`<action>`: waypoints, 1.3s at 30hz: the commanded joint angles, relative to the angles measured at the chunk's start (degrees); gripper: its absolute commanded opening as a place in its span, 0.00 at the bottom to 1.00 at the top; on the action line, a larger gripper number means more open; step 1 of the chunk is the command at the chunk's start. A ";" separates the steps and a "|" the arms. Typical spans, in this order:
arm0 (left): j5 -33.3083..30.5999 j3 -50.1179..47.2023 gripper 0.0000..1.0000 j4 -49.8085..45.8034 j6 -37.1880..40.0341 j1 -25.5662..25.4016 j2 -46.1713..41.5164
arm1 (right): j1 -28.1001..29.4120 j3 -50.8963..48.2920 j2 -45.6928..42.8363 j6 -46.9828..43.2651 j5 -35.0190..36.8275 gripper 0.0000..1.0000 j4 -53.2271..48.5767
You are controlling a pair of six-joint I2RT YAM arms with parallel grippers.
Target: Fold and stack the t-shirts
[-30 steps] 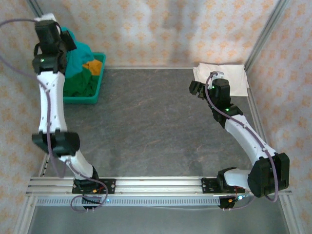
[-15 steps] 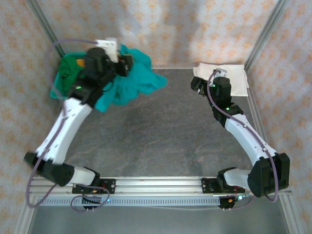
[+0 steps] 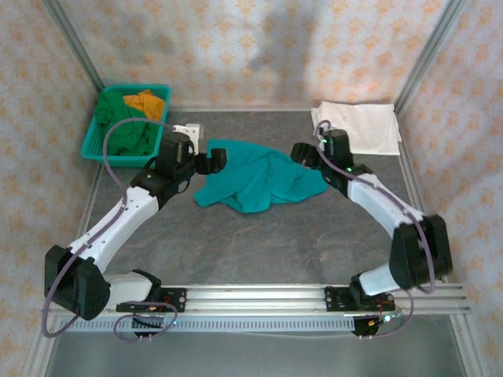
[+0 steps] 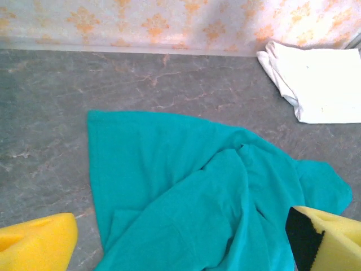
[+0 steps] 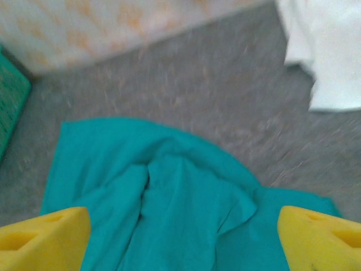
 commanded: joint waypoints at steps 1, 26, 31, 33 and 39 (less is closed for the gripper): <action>-1.93 -5.53 0.94 -4.89 -1.29 -0.17 4.87 | 5.06 10.03 7.55 -3.98 -2.07 0.83 -10.44; -5.96 -15.33 0.00 1.76 -7.61 4.85 8.80 | 7.51 15.07 23.96 9.06 -0.25 0.28 -17.45; -9.48 -14.39 0.00 -2.63 -8.56 5.42 2.03 | 6.85 13.59 20.39 9.62 1.55 0.06 -15.62; -11.02 -14.56 0.00 -3.63 -8.50 5.87 -0.88 | 5.78 11.54 17.51 10.31 1.60 0.00 -13.66; -6.82 -13.72 0.21 -5.00 -7.51 7.74 -0.27 | 4.59 9.79 10.86 8.16 4.20 0.00 -14.56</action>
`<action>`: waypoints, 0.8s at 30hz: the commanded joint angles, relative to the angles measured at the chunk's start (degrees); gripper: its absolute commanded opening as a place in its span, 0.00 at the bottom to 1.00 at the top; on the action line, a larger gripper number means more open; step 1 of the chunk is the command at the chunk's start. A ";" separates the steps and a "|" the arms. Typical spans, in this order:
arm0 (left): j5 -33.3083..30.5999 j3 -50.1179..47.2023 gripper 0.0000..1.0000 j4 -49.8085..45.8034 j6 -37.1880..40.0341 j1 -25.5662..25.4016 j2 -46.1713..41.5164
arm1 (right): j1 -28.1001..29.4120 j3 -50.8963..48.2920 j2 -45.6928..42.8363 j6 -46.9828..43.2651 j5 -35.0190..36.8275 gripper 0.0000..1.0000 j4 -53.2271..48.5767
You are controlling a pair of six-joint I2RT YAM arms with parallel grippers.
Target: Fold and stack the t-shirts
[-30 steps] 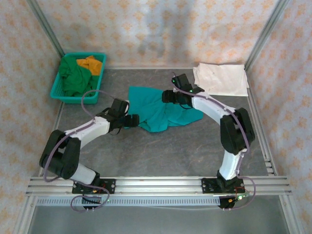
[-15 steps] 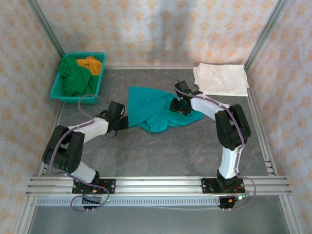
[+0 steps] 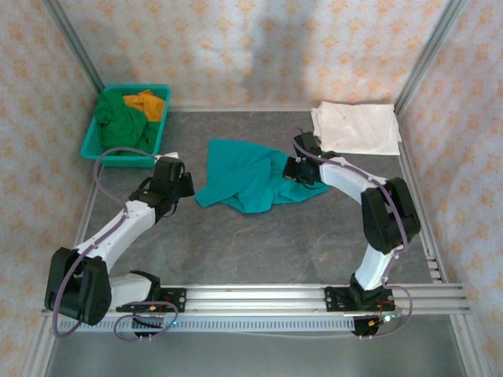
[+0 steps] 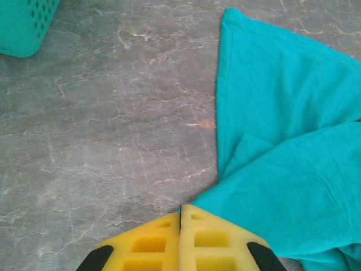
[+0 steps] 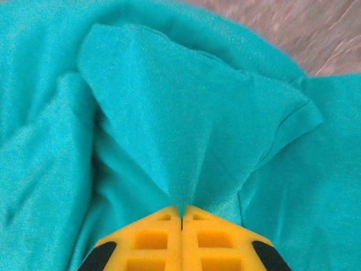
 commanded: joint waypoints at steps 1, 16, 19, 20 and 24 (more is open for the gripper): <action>2.53 1.73 0.34 -3.67 0.05 0.48 3.55 | -0.26 -0.53 -4.45 -1.54 3.10 0.00 0.34; 12.30 5.55 0.06 5.24 -0.07 -1.40 23.71 | -0.62 -4.17 -3.64 -0.93 3.50 0.28 3.46; 9.39 4.68 0.00 4.33 -0.04 -1.43 20.60 | -0.96 -5.14 -4.91 -0.81 3.59 0.24 3.38; 7.98 4.42 0.00 3.68 -0.08 -1.42 18.99 | -1.18 -5.67 -5.40 -0.85 3.37 0.12 4.02; 2.43 3.36 0.00 1.12 -0.50 -1.29 12.14 | -1.59 -5.69 -6.71 -0.91 3.24 0.02 3.93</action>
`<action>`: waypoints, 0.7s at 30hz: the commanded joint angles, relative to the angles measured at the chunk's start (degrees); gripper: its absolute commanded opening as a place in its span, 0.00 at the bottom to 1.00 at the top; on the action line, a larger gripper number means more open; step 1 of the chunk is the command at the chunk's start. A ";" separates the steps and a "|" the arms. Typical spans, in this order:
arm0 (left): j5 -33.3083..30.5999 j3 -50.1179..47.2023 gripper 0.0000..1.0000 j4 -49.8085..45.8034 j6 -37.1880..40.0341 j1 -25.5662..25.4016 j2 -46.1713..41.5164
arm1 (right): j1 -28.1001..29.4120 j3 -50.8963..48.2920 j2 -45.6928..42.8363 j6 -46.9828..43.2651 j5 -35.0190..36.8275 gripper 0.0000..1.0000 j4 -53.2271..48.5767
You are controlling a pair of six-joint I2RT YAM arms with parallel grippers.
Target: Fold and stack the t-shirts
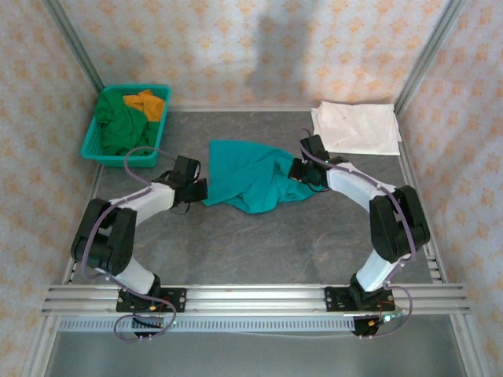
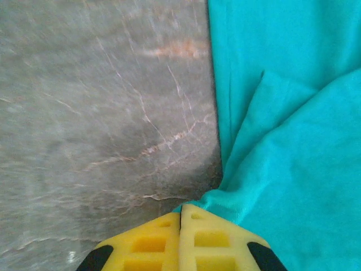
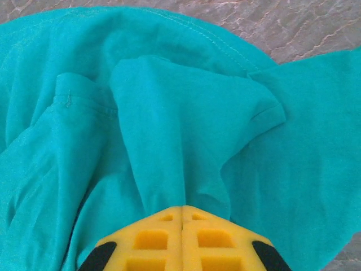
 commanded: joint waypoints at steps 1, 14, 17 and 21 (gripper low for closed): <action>-6.22 -0.85 0.00 -1.90 -0.23 0.18 -6.93 | -0.59 -0.27 -3.15 -0.25 1.45 0.00 0.72; -12.55 7.48 0.00 -10.66 5.79 1.03 -28.10 | -1.08 2.76 -20.10 -8.85 6.08 0.00 -3.35; -14.51 12.08 0.00 -12.45 8.93 1.19 -32.88 | -1.12 3.26 -27.37 -12.21 9.60 0.00 -3.99; -14.33 19.82 0.00 -16.52 11.18 1.30 -36.45 | -1.08 5.47 -35.95 -14.54 10.43 0.00 -6.15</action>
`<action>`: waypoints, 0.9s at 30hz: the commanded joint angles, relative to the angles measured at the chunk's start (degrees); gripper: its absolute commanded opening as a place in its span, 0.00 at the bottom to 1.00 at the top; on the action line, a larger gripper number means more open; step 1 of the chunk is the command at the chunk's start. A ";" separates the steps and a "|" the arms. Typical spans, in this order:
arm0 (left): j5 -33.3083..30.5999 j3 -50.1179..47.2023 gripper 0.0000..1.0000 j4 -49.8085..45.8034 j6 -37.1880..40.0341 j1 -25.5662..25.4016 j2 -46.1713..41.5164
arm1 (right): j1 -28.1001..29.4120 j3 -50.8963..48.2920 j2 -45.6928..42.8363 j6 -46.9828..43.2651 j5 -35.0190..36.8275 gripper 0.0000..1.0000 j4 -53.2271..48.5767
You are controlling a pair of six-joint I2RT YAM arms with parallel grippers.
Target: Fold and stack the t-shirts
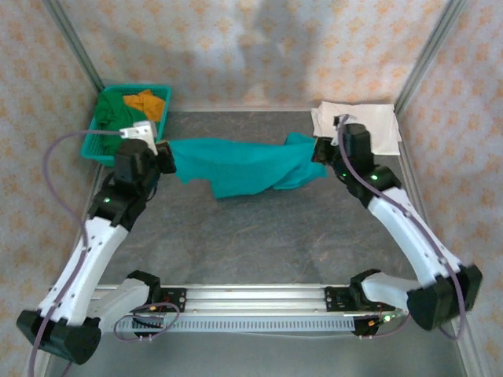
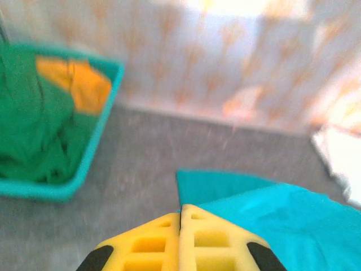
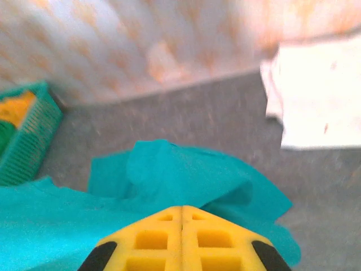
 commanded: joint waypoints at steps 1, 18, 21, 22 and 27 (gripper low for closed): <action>-2.43 5.68 0.00 -5.17 3.99 0.33 -2.93 | -0.24 2.73 -6.17 -4.01 4.27 0.00 -2.40; 2.46 21.58 0.00 -11.91 9.34 0.30 -11.01 | 0.39 10.66 -19.67 -10.33 -2.12 0.00 -6.78; 2.61 22.55 0.00 -10.04 9.90 0.32 -10.25 | 0.37 10.35 -18.53 -10.37 -1.21 0.00 -5.57; 2.02 23.77 0.00 -10.24 10.63 0.28 -8.96 | 0.39 10.33 -17.77 -10.35 0.25 0.00 -5.58; 5.19 26.01 0.00 -10.49 12.92 0.28 0.94 | 0.28 5.71 -12.16 -7.51 5.60 0.03 -2.31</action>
